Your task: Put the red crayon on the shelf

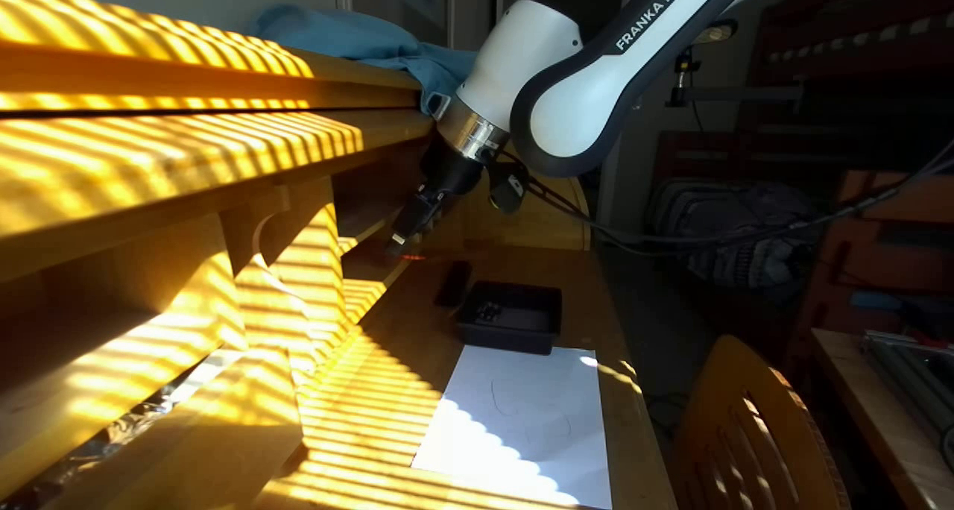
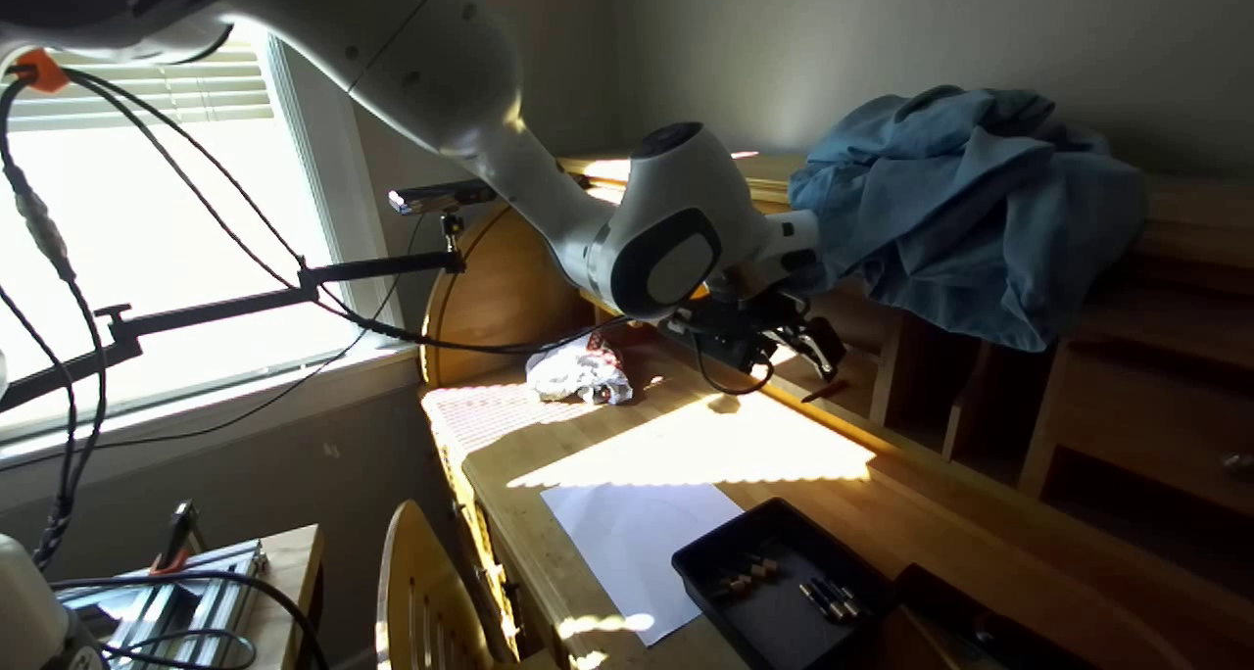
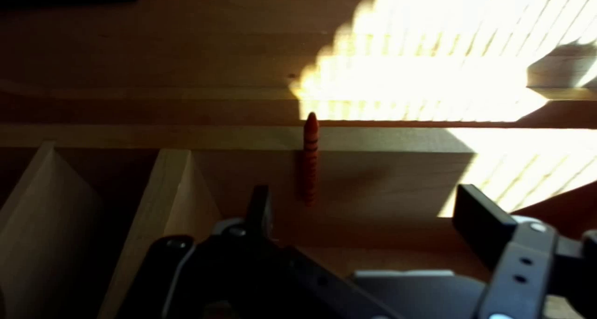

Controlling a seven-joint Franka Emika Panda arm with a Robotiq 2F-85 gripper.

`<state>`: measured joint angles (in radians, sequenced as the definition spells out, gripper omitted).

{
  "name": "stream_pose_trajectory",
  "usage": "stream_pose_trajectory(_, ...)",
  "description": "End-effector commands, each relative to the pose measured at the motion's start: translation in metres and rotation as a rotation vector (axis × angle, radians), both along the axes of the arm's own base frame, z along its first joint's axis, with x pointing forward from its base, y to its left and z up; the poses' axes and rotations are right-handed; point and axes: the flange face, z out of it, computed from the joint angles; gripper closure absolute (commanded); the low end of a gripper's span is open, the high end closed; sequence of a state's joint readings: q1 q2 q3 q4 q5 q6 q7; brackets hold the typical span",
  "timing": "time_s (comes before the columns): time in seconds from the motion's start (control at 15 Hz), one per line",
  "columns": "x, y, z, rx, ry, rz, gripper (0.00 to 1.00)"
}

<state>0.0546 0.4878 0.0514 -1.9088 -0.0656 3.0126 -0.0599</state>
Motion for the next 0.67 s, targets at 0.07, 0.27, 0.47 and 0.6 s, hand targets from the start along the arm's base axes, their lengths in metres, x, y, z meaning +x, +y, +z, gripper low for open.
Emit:
stream_pose_trajectory(0.07, -0.019, 0.003, 0.0, 0.006, 0.103, -0.12, 0.0)
stream_pose_trajectory(0.27, -0.031, 0.009, 0.0, -0.001, 0.147, -0.166, 0.0)
stream_pose_trajectory(0.47, -0.043, 0.019, -0.001, 0.001, 0.19, -0.188, 0.0)
stream_pose_trajectory(0.6, -0.053, 0.027, -0.001, 0.011, 0.219, -0.188, 0.0)
